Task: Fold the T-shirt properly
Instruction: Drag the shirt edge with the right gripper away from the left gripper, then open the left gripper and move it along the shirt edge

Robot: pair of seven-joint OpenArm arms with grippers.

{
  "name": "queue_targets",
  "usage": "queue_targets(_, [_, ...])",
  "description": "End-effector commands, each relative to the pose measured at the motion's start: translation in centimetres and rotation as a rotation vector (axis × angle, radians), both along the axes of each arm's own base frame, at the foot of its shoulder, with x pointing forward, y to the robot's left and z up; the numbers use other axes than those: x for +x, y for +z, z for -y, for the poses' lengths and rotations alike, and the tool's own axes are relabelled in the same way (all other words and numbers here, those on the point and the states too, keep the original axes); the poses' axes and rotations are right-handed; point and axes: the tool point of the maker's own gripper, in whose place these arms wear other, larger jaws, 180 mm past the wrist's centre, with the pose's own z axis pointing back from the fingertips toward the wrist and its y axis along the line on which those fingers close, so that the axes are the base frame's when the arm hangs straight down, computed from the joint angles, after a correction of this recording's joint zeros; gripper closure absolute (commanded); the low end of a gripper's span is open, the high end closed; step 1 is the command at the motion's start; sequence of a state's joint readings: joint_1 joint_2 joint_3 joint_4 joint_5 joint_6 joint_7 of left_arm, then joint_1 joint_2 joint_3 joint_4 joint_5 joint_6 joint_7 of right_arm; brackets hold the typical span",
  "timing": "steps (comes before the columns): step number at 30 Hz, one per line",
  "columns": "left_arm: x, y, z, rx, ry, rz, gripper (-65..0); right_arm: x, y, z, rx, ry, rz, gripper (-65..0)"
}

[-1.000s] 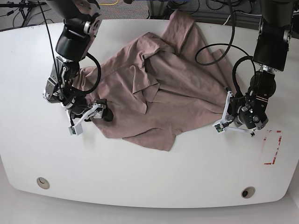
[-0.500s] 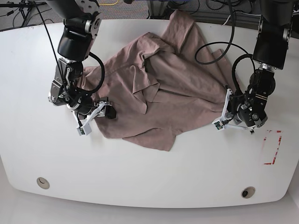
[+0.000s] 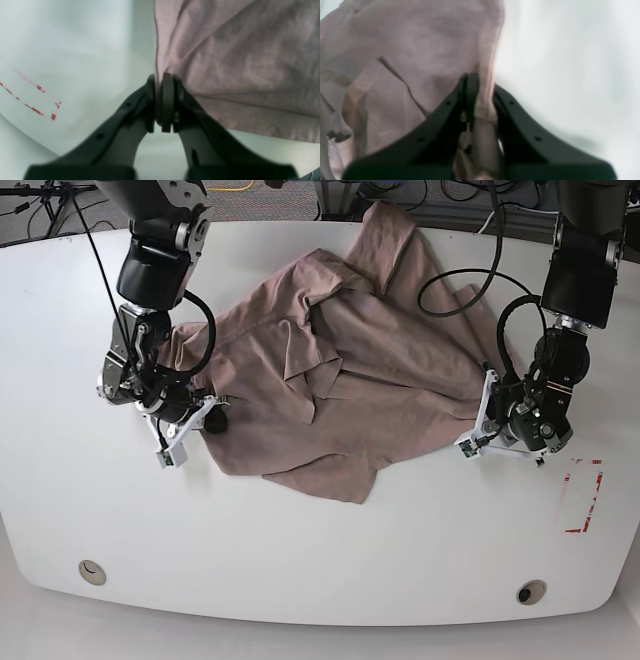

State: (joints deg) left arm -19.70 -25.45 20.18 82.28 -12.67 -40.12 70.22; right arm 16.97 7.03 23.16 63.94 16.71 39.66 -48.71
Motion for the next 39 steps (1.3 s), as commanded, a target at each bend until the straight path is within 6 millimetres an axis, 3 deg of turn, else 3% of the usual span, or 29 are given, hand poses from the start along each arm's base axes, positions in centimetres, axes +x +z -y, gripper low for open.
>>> queue_targets(1, [1.3,1.5,-0.5,0.0,0.01,0.047,-2.6,1.5,1.9,1.0,-0.008,-0.01,0.064,-3.0])
queue_targets(6, [1.9,2.1,-0.5,-0.042,0.055,0.074,-10.4,1.3,1.8,1.7,-0.021,-0.015,0.06,-2.9])
queue_targets(17, [3.4,4.6,-3.1,-0.131,0.21,0.164,-38.8,1.2,1.8,3.0,-0.046,-0.022,0.057,-2.9])
queue_targets(23, [3.5,5.9,-5.6,-0.188,0.35,0.2,-39.4,1.2,1.9,3.3,-0.051,-0.024,0.058,-2.9])
queue_targets(29, [1.3,5.7,-7.6,-0.313,0.496,0.151,-39.4,1.2,1.9,3.4,-0.053,-0.025,0.058,-2.9])
queue_targets(33, [-0.7,4.9,-7.3,-0.411,0.526,0.134,-39.3,1.2,1.9,3.3,-0.051,-0.024,0.058,-2.9])
queue_targets(39, [-5.0,3.6,-5.0,-0.494,0.48,0.095,-39.3,1.1,1.8,3.2,-0.049,-0.023,0.057,-2.9])
